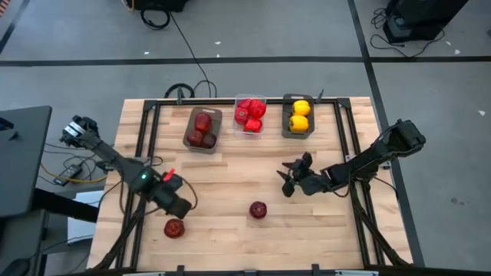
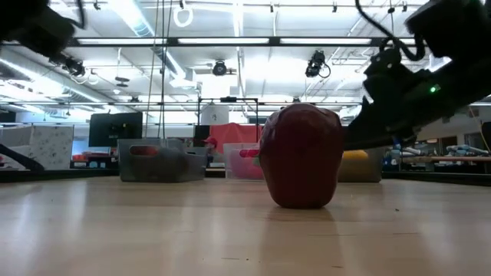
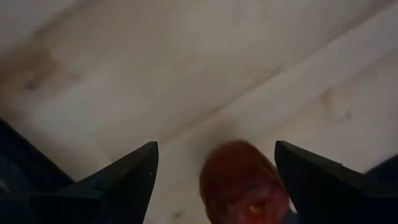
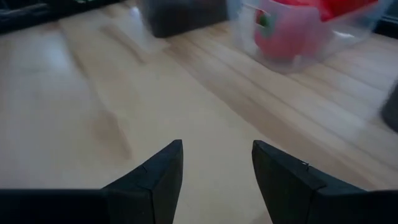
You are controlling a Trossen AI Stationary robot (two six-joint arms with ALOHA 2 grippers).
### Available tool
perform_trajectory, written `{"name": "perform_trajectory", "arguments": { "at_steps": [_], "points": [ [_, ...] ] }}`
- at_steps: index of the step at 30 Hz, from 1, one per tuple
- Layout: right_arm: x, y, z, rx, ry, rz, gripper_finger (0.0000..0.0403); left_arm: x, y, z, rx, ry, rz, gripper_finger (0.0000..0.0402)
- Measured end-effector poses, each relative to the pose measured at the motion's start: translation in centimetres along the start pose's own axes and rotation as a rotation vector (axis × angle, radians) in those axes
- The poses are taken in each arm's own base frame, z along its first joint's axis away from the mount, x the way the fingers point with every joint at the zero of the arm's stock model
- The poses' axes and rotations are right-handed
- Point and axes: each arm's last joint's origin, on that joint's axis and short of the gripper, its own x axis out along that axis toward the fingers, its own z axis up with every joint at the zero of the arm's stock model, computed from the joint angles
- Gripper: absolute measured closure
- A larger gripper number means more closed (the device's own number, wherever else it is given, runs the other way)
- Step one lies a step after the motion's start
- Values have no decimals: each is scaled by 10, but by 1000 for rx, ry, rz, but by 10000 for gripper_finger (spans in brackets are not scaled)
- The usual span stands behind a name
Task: Sort produce into baskets
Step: Put the left apple into the left black transparent bin
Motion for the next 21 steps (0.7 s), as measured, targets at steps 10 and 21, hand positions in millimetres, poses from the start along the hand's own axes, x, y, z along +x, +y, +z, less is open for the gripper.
{"name": "perform_trajectory", "arguments": {
  "at_steps": [10,21],
  "points": [
    [-9,10,-1,-65,-26,62,199,9,-11,-48,-50,85,-96,77],
    [-10,11,-2,-71,-23,74,199,9,-10,-50,-77,63,-109,77]
  ]
}}
